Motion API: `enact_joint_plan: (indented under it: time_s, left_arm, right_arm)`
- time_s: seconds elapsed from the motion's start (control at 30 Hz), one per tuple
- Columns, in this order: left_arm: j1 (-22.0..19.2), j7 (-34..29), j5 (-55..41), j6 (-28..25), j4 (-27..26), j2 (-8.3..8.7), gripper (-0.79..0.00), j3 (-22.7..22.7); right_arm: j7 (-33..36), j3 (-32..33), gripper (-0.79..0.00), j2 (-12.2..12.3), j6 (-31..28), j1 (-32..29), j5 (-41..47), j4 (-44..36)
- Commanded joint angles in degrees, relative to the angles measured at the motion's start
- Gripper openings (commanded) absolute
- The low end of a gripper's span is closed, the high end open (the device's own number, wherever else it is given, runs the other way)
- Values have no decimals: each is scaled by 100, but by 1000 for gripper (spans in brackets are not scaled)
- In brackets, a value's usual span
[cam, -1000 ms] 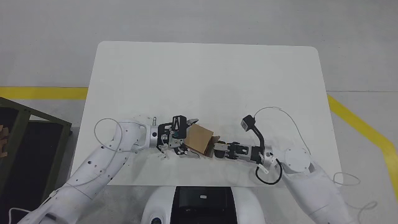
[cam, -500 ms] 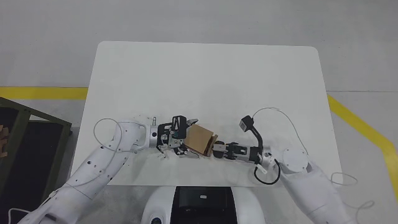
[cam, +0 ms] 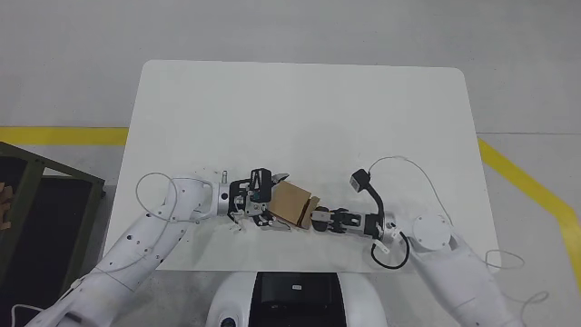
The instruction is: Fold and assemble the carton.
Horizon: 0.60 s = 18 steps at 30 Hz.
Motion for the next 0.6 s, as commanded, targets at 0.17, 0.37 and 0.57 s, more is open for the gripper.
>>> enact_joint_plan:
  time_s: [0.17,0.37,0.57]
  left_arm:
    - [17,11,2,9,-30,10,0,-22]
    - [37,7,11,31,-59,20,0,-45]
    - [53,2,6,33,-89,26,0,-57]
  right_arm:
    - [2,3,-634,22,90,25,-282,-174]
    - [-22,4,-628,35,146,36,-425,-274]
    - [-36,15,-637,53,221,44,-584,-348]
